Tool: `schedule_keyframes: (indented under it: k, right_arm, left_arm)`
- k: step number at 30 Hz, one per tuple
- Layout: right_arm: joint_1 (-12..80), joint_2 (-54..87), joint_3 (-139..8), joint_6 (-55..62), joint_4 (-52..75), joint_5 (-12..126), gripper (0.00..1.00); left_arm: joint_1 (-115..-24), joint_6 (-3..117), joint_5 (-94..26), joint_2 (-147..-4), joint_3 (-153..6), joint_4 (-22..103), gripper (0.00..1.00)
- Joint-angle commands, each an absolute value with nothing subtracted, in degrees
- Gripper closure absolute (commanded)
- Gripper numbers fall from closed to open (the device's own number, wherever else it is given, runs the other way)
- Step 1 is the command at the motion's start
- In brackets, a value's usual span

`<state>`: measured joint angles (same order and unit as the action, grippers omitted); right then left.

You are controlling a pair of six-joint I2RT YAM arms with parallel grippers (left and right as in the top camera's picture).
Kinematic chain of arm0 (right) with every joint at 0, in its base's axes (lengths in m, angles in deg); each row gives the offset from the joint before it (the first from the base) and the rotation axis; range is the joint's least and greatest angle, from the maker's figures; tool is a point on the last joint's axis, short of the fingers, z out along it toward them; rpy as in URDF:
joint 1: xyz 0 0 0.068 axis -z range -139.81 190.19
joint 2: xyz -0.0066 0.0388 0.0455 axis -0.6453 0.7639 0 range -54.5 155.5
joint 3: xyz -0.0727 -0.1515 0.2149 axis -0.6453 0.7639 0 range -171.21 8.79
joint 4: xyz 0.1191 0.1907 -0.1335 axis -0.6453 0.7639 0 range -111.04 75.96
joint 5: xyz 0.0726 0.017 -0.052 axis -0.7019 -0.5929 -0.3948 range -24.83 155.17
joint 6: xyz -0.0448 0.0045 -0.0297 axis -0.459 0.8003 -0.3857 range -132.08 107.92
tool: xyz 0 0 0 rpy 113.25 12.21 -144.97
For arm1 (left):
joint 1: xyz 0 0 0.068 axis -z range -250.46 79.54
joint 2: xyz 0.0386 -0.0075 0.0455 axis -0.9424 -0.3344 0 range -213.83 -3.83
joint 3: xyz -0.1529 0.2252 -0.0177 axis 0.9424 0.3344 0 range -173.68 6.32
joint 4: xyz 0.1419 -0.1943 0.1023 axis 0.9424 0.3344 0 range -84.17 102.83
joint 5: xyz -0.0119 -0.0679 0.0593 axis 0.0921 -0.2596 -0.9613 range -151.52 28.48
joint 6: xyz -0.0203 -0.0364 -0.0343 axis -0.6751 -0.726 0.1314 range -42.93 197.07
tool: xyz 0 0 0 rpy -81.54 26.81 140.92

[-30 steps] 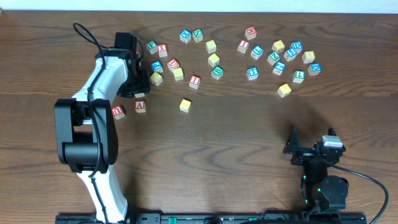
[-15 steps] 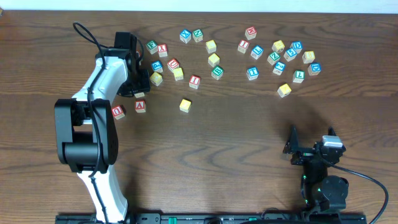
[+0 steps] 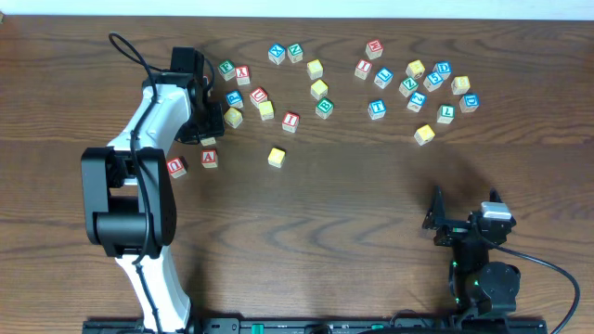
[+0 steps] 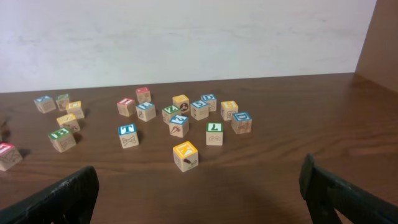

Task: Spell out ROBOT
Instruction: 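Close the left gripper on the green R block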

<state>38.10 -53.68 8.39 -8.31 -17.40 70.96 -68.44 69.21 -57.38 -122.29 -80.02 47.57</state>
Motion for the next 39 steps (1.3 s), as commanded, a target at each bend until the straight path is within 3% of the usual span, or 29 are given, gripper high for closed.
schedule_keyframes:
  k: [1, 39]
  right_arm:
    - [38.65, -54.12, 8.50, -8.96, -17.21, 70.80, 0.01]
    - [38.65, -54.12, 8.50, -8.99, -17.23, 70.80, 0.01]
  left_arm:
    - [-68.55, 69.37, -58.14, -122.55, -81.12, 47.46, 0.55]
    - [-68.55, 69.34, -59.41, -123.01, -79.87, 48.79, 0.55]
